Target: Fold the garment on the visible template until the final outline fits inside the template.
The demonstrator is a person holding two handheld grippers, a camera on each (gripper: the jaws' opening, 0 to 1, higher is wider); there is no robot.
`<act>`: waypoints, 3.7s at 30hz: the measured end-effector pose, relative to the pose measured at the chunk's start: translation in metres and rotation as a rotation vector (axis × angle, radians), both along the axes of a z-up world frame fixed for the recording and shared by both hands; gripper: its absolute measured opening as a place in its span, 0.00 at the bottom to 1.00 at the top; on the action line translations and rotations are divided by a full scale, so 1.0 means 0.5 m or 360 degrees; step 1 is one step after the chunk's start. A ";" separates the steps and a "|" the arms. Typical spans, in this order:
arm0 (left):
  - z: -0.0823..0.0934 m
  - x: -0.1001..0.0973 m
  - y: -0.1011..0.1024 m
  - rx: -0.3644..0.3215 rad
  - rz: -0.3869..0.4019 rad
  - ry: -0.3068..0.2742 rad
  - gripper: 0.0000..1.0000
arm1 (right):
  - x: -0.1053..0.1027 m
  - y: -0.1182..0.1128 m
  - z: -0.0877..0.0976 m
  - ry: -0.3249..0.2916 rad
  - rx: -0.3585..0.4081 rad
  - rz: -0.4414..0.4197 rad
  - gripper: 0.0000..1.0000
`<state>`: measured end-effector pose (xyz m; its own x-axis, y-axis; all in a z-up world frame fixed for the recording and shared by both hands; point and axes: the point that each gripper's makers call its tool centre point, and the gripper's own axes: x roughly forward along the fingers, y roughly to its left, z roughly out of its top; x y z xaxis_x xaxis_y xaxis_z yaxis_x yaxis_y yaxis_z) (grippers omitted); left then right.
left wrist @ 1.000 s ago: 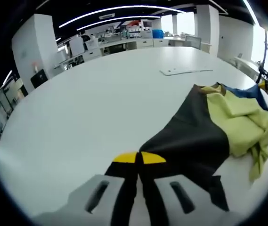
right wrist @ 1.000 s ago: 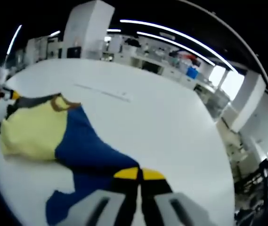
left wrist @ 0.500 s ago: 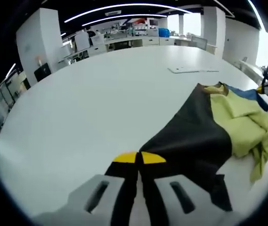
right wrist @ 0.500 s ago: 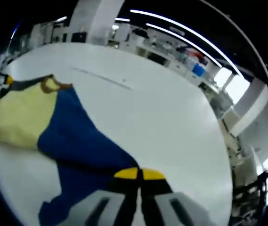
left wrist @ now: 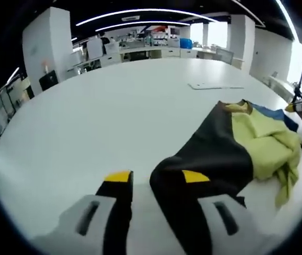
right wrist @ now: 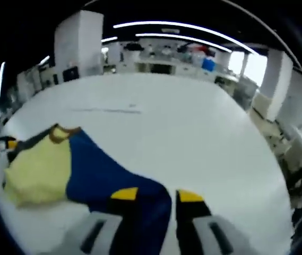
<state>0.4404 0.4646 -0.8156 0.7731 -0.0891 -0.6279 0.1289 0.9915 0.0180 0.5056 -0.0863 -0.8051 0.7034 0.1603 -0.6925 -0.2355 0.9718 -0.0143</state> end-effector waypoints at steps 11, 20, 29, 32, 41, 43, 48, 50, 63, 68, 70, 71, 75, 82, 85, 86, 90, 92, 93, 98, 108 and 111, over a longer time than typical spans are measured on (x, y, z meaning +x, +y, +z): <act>0.036 -0.056 -0.042 -0.0139 -0.0038 -0.0094 0.68 | -0.105 0.055 0.028 0.0065 0.0202 0.0063 0.51; 0.055 -0.121 -0.093 -0.0194 -0.0130 -0.0124 0.80 | -0.175 0.076 0.031 0.0120 0.0228 0.0143 0.49; 0.045 -0.201 -0.147 -0.0229 -0.0211 -0.0112 0.74 | -0.247 0.093 0.009 0.0178 0.0256 0.0198 0.43; 0.033 -0.216 -0.158 -0.0231 -0.0231 -0.0086 0.67 | -0.267 0.101 0.002 0.0186 0.0261 0.0211 0.38; 0.008 -0.249 -0.195 -0.0221 -0.0273 -0.0030 0.52 | -0.297 0.091 -0.034 0.0200 0.0183 0.0196 0.26; -0.002 -0.250 -0.195 -0.0226 -0.0277 -0.0018 0.50 | -0.301 0.091 -0.042 0.0204 0.0169 0.0188 0.24; -0.015 -0.263 -0.209 -0.0167 -0.0290 0.0020 0.40 | -0.304 0.080 -0.067 0.0224 0.0128 0.0166 0.22; -0.018 -0.264 -0.208 -0.0166 -0.0294 0.0022 0.36 | -0.306 0.080 -0.065 0.0222 0.0127 0.0163 0.19; -0.041 -0.270 -0.169 -0.0097 -0.0214 0.0053 0.00 | -0.298 0.029 -0.076 0.0219 0.0014 0.0096 0.00; -0.038 -0.269 -0.150 -0.0145 -0.0181 0.0053 0.00 | -0.297 -0.014 -0.075 0.0234 -0.0088 0.0091 0.00; -0.037 -0.269 -0.142 -0.0128 -0.0169 0.0059 0.00 | -0.301 -0.027 -0.072 0.0237 -0.0110 0.0074 0.00; -0.035 -0.271 -0.139 -0.0126 -0.0159 0.0066 0.00 | -0.300 -0.046 -0.071 0.0237 -0.0126 0.0063 0.00; -0.039 -0.268 -0.115 -0.0124 -0.0135 0.0066 0.00 | -0.298 -0.095 -0.073 0.0245 -0.0179 0.0017 0.00; -0.045 -0.270 -0.112 -0.0118 -0.0133 0.0070 0.00 | -0.281 -0.166 -0.075 0.0234 -0.0246 -0.0055 0.00; -0.046 -0.271 -0.116 -0.0109 -0.0137 0.0069 0.00 | -0.269 -0.189 -0.073 0.0226 -0.0265 -0.0069 0.00; -0.047 -0.271 -0.115 -0.0100 -0.0140 0.0069 0.00 | -0.264 -0.197 -0.073 0.0221 -0.0280 -0.0068 0.00; -0.046 -0.272 -0.116 -0.0092 -0.0145 0.0074 0.00 | -0.250 -0.236 -0.074 0.0238 -0.0334 -0.0090 0.00; -0.046 -0.274 -0.117 -0.0086 -0.0149 0.0072 0.00 | -0.255 -0.239 -0.070 0.0238 -0.0339 -0.0107 0.00; -0.046 -0.274 -0.117 -0.0086 -0.0148 0.0071 0.00 | -0.250 -0.249 -0.068 0.0236 -0.0341 -0.0107 0.00; -0.047 -0.275 -0.120 -0.0080 -0.0149 0.0075 0.00 | -0.236 -0.275 -0.066 0.0240 -0.0360 -0.0118 0.00; -0.013 -0.278 -0.173 -0.0176 -0.0276 -0.0012 0.26 | -0.245 -0.204 -0.021 0.0133 -0.0072 -0.0164 0.44; -0.004 -0.281 -0.196 -0.0183 -0.0358 -0.0039 0.36 | -0.233 -0.181 -0.015 0.0104 0.0000 -0.0139 0.58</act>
